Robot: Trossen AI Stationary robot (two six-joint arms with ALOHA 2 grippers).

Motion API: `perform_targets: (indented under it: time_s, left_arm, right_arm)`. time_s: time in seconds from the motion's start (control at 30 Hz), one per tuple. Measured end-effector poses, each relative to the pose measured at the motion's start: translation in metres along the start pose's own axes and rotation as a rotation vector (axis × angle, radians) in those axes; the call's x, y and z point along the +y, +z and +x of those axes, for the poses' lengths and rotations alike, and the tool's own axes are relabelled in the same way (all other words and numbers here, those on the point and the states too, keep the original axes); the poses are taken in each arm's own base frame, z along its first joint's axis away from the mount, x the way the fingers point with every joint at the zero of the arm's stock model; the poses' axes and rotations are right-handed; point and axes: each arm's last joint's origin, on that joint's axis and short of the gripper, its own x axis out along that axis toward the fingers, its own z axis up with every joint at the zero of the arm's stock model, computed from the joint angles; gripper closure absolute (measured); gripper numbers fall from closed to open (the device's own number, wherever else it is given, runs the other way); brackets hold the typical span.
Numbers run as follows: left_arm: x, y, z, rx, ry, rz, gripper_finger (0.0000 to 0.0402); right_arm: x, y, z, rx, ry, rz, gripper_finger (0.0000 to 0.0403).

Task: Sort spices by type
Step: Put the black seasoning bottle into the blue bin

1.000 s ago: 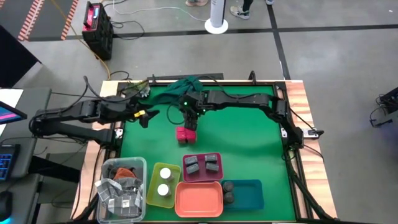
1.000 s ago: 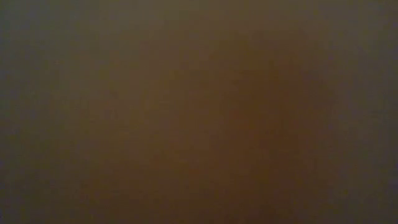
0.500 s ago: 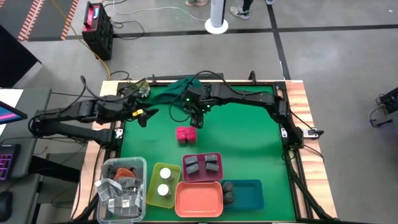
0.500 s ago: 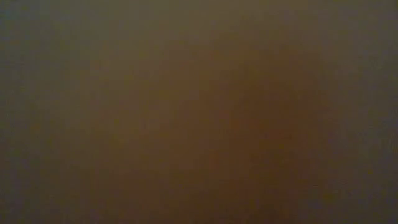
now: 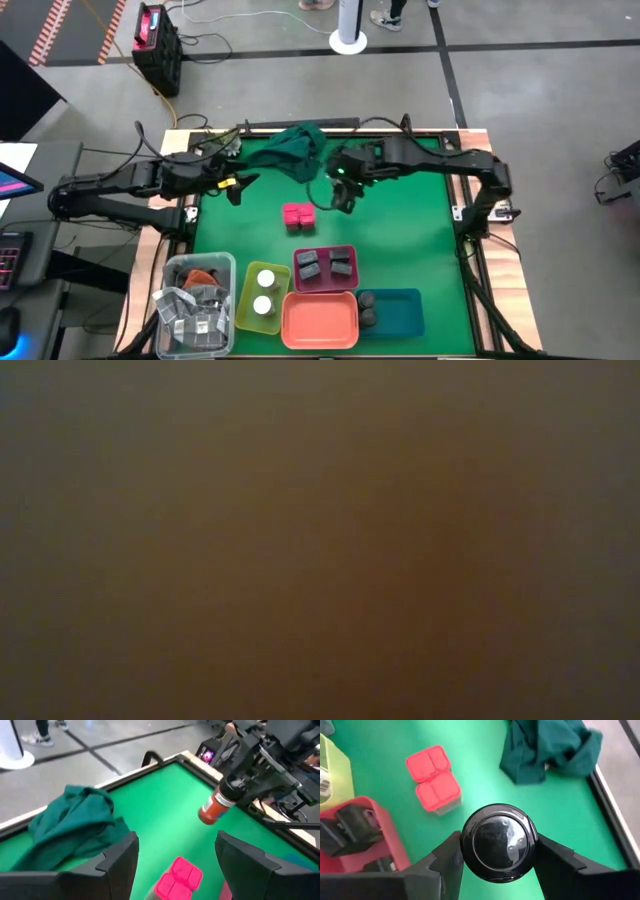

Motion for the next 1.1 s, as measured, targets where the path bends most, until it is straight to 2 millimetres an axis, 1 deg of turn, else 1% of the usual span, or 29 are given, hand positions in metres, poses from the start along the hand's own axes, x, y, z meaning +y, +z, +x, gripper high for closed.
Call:
perform_targets:
  time_s: [0.13,0.3,0.4,0.5,0.63,0.8,0.97,1.1]
  left_arm:
    - [-0.002,0.004,0.0,-0.035,-0.025,0.037,0.0153]
    - [-0.004,0.003,-0.001,-0.012,-0.087,0.078,0.0153]
    - [-0.008,0.002,-0.002,0.024,-0.161,0.089,0.0153]
    - [-0.013,-0.001,-0.004,0.058,-0.241,0.126,0.0153]
    - [-0.018,-0.005,-0.006,0.088,-0.318,0.179,0.0153]
    - [-0.02,-0.006,-0.008,0.095,-0.338,0.188,0.0153]
    - [-0.02,-0.006,-0.008,0.097,-0.332,0.163,0.0153]
    - [-0.019,-0.006,-0.007,0.074,-0.276,0.148,0.0153]
  right_arm:
    - [0.006,-0.024,-0.015,-0.006,-0.014,0.096,0.0179]
    - [0.013,-0.05,-0.028,-0.018,-0.026,0.292,0.0179]
    - [0.018,-0.06,-0.034,-0.021,-0.028,0.421,0.0179]
    - [0.025,-0.066,-0.044,-0.042,-0.013,0.5,0.0179]
    - [0.039,-0.073,-0.055,-0.056,0.035,0.524,0.0179]
    - [0.055,-0.082,-0.07,-0.08,0.105,0.511,0.0179]
    - [0.065,-0.089,-0.075,-0.066,0.124,0.473,0.0179]
    - [0.069,-0.091,-0.077,-0.066,0.131,0.419,0.0178]
